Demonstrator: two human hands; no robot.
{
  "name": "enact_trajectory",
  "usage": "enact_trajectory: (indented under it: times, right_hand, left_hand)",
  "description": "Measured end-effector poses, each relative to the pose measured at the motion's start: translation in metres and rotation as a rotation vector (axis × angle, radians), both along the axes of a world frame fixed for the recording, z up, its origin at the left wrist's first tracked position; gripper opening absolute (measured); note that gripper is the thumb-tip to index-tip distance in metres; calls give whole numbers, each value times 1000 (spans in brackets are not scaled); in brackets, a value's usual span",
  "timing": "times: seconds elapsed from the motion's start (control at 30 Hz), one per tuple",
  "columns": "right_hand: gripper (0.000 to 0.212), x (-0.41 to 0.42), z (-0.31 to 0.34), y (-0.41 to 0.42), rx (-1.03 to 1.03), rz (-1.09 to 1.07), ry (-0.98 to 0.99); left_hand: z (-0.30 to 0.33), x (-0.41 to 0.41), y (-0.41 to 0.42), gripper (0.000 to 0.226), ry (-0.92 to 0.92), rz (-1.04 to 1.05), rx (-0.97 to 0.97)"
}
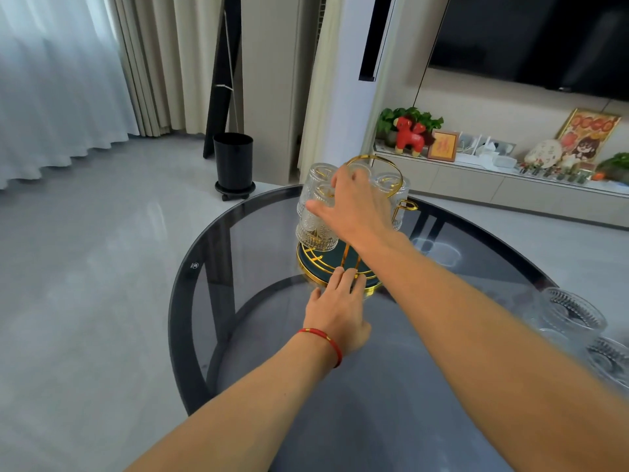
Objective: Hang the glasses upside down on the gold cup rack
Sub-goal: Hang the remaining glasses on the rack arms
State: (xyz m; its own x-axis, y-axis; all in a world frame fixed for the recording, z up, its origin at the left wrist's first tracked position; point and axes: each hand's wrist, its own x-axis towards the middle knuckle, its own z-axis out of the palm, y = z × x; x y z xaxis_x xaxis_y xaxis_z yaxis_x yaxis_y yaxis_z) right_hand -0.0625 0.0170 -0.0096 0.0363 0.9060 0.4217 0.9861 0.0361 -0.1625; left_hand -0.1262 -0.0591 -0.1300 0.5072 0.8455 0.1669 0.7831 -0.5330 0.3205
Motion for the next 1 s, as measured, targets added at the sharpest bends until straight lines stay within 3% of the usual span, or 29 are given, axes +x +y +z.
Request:
enact_trajectory:
  times: [0.17,0.37,0.47,0.6,0.73,0.87,1.0]
  right_hand:
    - [59,2,-9,-9,63,15,-144]
    - [35,35,-24,-56,255,141,84]
    - [29,70,-48,-109,262,132,98]
    - [33,130,-81,-180,174,27,3]
    - [42,182,-83,-217,85,-276,-11]
    - [62,214,-78,-236,59,-550,97]
    - [79,233,-80,-247,62,-602,278]
  left_hand:
    - [2,3,-4,68,-21,34,30]
    - [3,7,-9,52,-61,61,79]
    - [9,14,-15,44,-89,89,165]
    - [13,27,-31,42,-158,64,221]
    - [14,40,-48,37,-288,50,120]
    - [9,54,-71,35,-447,44,-4]
    - [6,62,-87,35,-476,-9,-20]
